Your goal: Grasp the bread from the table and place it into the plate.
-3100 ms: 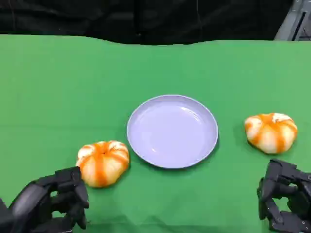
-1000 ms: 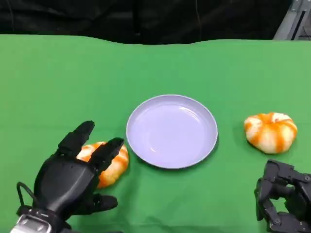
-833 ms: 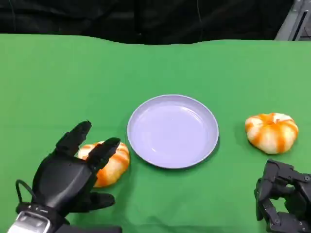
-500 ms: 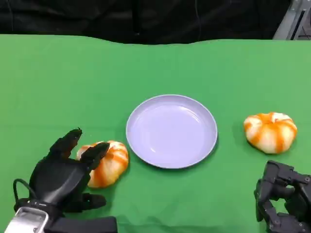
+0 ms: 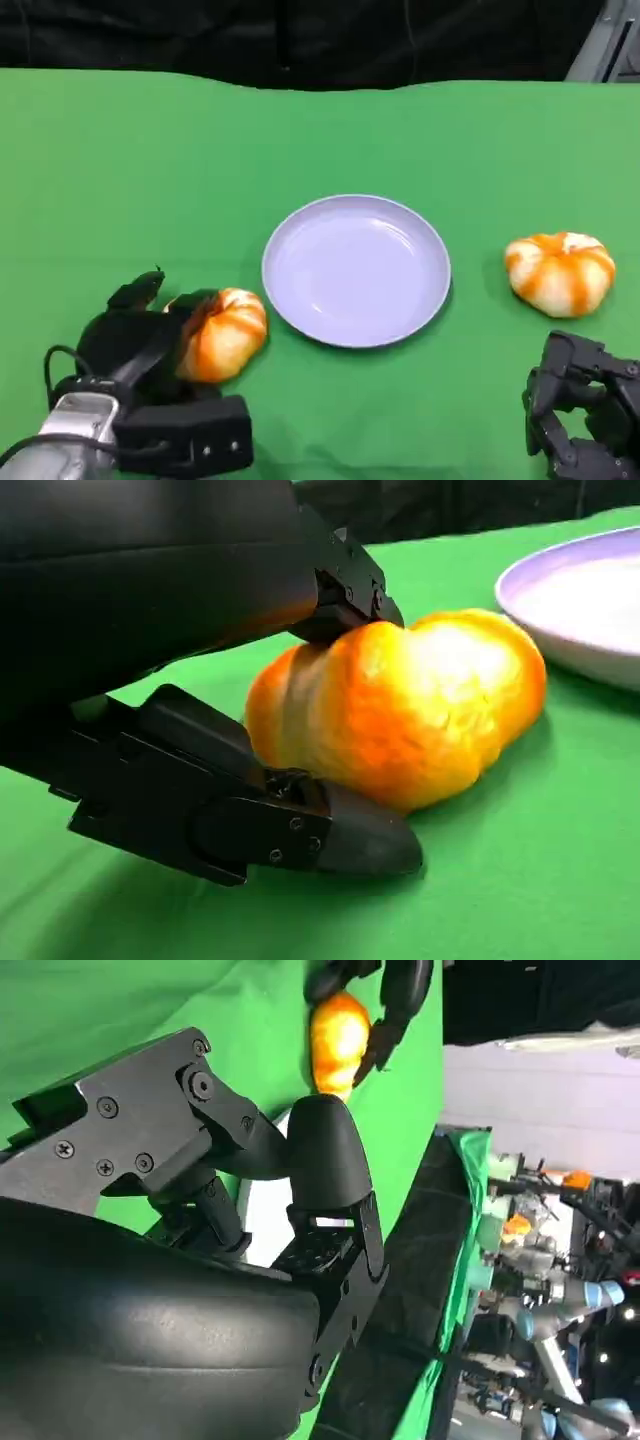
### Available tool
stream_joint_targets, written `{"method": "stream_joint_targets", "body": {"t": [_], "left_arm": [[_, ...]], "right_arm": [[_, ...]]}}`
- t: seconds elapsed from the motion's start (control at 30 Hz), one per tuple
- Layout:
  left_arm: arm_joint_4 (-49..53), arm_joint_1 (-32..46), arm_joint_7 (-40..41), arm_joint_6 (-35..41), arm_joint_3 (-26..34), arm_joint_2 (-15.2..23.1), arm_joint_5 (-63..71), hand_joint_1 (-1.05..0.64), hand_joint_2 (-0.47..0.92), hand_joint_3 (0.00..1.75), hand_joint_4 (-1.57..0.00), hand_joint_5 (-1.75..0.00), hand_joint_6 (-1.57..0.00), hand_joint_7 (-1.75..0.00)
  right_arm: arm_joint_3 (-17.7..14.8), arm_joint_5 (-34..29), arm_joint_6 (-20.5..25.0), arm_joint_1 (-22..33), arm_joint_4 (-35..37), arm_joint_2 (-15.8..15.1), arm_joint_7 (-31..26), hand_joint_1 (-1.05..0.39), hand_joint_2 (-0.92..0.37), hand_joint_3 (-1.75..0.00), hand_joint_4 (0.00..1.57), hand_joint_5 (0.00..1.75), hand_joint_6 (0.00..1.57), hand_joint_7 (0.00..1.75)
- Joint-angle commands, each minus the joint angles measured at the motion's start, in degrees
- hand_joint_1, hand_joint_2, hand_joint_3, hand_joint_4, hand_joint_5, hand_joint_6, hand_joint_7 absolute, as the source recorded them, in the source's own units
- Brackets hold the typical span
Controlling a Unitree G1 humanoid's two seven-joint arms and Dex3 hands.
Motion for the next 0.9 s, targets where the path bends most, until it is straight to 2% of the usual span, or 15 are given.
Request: {"method": "stream_joint_targets", "body": {"t": [0.03,0.43,0.5,0.53,0.6,0.63,0.67,0.73,0.77,0.83,0.87,0.9], "left_arm": [[3.45,-2.35,1.06,-0.24,-1.55,-0.21,-0.95,-0.91,0.92,0.31,-0.07,-0.01,-0.3,0.0],[6.02,-3.58,0.99,0.34,-4.62,-1.71,-2.14,-0.9,0.92,0.33,-0.09,-0.01,-0.29,0.0],[6.01,-3.5,1.47,-0.18,-5.05,-1.5,-2.25,-0.8,0.92,0.31,-0.17,-0.04,-0.33,-0.02],[6.07,-3.51,1.85,-0.43,-5.26,-1.39,-2.22,-0.59,0.92,0.27,-0.35,-0.08,-0.44,-0.04],[6.33,-3.26,3.41,-1.81,-4.9,-1.37,-3.17,-0.37,0.92,0.24,-0.62,-0.13,-0.61,-0.07],[6.48,-3.02,4.36,-2.85,-4.41,-1.43,-4.04,-0.24,0.92,0.27,-0.77,-0.4,-0.8,-0.08],[6.69,-2.89,5.08,-3.64,-4.11,-1.46,-4.67,-0.17,0.92,0.3,-0.78,-0.76,-0.96,-0.06],[6.82,-2.66,6.63,-4.85,-3.7,-1.29,-5.61,-0.13,0.92,0.32,-0.78,-0.96,-1.04,-0.05],[6.8,-2.52,7.48,-5.41,-3.48,-1.17,-5.99,-0.13,0.92,0.34,-0.75,-1.19,-1.16,-0.12],[6.62,-2.36,9.06,-6.03,-3.21,-0.74,-6.07,-0.13,0.92,0.35,-0.73,-1.32,-1.22,-0.16],[6.55,-2.36,9.66,-6.1,-3.2,-0.5,-5.85,-0.12,0.92,0.32,-0.66,-1.5,-1.14,-0.39],[6.54,-2.37,10.1,-6.17,-3.2,-0.34,-5.7,-0.11,0.92,0.3,-0.6,-1.62,-0.9,-0.9]], "right_arm": [[0.03,-0.53,-0.69,0.66,-1.06,-0.46,-0.58,-0.1,-0.59,-1.18,0.83,1.75,0.72,1.64],[0.67,-1.53,-0.46,1.78,-3.08,-0.27,-1.63,-0.1,-0.6,-1.17,0.84,1.75,0.72,1.65],[0.8,-1.46,-0.38,1.9,-3.34,-0.3,-1.68,-0.1,-0.6,-1.16,0.83,1.75,0.71,1.65],[0.86,-1.37,-0.39,1.9,-3.37,-0.33,-1.63,-0.1,-0.6,-1.16,0.83,1.75,0.71,1.65],[0.92,-1.23,-0.31,1.94,-3.44,-0.39,-1.61,-0.1,-0.6,-1.16,0.83,1.75,0.71,1.65],[0.93,-1.23,-0.24,1.99,-3.52,-0.41,-1.68,-0.1,-0.6,-1.16,0.83,1.75,0.71,1.65],[0.95,-1.23,-0.19,2.02,-3.58,-0.42,-1.73,-0.1,-0.6,-1.15,0.83,1.75,0.71,1.65],[0.93,-1.38,-0.17,2.0,-3.55,-0.46,-1.91,-0.1,-0.61,-1.15,0.83,1.75,0.71,1.65],[0.91,-1.5,-0.18,1.97,-3.49,-0.48,-2.01,-0.11,-0.61,-1.15,0.83,1.75,0.71,1.65],[0.89,-1.48,-0.31,1.86,-3.31,-0.52,-2.11,-0.11,-0.61,-1.14,0.83,1.75,0.71,1.65],[0.89,-1.38,-0.4,1.82,-3.21,-0.54,-2.1,-0.11,-0.61,-1.14,0.83,1.75,0.71,1.65],[0.88,-1.31,-0.46,1.78,-3.14,-0.55,-2.09,-0.11,-0.61,-1.14,0.83,1.75,0.71,1.65]]}}
